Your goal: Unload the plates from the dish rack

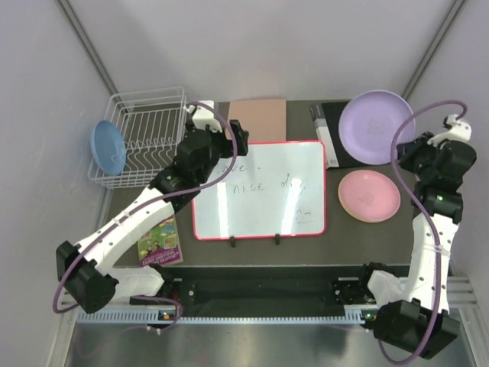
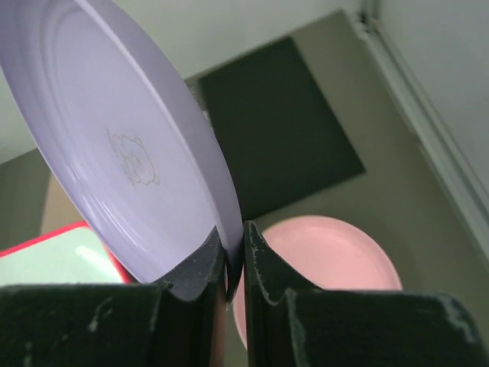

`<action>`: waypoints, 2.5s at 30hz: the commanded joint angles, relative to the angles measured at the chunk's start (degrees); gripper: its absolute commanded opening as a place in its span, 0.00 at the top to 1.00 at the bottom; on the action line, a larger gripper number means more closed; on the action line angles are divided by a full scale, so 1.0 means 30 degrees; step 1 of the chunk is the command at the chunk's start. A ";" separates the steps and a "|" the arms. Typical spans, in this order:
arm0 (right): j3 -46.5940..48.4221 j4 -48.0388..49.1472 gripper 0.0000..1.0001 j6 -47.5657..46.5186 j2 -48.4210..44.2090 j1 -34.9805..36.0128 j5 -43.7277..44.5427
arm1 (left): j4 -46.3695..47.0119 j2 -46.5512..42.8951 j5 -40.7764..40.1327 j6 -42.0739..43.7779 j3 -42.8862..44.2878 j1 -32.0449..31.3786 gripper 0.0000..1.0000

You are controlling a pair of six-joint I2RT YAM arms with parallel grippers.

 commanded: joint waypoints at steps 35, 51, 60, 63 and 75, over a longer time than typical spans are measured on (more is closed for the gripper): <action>-0.6357 -0.1771 1.00 0.1475 0.1626 -0.4405 0.2528 | 0.1076 -0.3826 -0.4258 0.2240 -0.2532 0.0081 0.01; -0.6095 -0.2150 0.46 0.1241 0.1802 -0.4405 0.1621 | 0.1076 -0.4060 -0.5076 0.2767 -0.2795 0.0315 0.01; -0.2145 -0.3558 0.25 0.1123 -0.0483 -0.4405 0.2499 | -0.0330 -0.3357 -0.5725 0.2859 -0.2268 0.2830 0.01; -0.1117 -0.3328 0.21 0.1240 -0.0367 -0.4375 0.1596 | -0.0828 -0.3182 -0.4026 0.2184 -0.2180 0.5465 0.01; -0.1144 0.3499 0.20 0.1186 0.3023 0.1712 -0.3389 | -0.0389 -0.0109 -0.4290 0.4526 -0.0188 1.2853 0.01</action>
